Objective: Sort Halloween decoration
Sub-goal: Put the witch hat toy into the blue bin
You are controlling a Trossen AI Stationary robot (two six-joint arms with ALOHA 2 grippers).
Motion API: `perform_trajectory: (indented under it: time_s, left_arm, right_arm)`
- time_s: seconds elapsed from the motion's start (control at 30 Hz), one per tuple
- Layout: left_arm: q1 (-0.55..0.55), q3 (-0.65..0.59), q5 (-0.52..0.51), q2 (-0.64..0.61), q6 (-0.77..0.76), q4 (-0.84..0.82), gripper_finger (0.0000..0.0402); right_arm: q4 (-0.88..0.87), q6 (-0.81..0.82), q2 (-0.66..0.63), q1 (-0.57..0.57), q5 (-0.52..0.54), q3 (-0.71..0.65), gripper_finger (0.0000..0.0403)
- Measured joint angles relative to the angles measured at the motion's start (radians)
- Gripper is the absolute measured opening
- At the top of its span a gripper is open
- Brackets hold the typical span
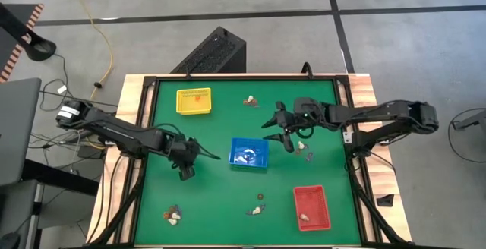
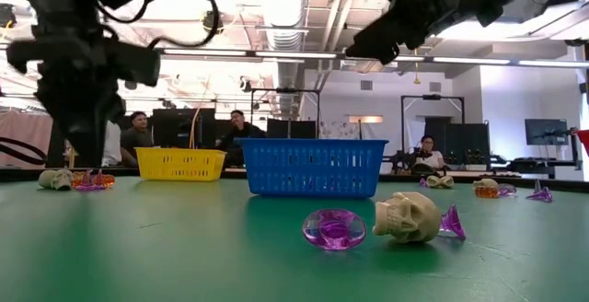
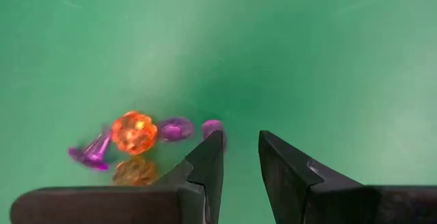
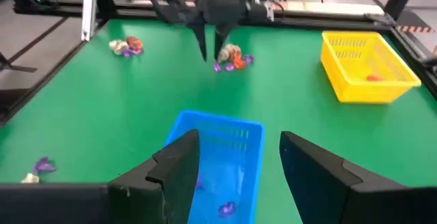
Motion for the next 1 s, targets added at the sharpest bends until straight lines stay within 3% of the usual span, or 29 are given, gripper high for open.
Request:
perform_trajectory:
  time_s: [0.37, 1.0]
  left_arm:
    - [-0.001, 0.000, -0.037, 0.083, -0.001, 0.001, 0.0082]
    - [-0.001, 0.000, -0.022, 0.083, 0.040, 0.008, 0.0082]
  right_arm:
    - [-0.006, -0.007, 0.029, -0.006, -0.005, -0.001, 0.0234]
    - [0.012, -0.007, 0.029, -0.007, -0.005, -0.001, 0.0234]
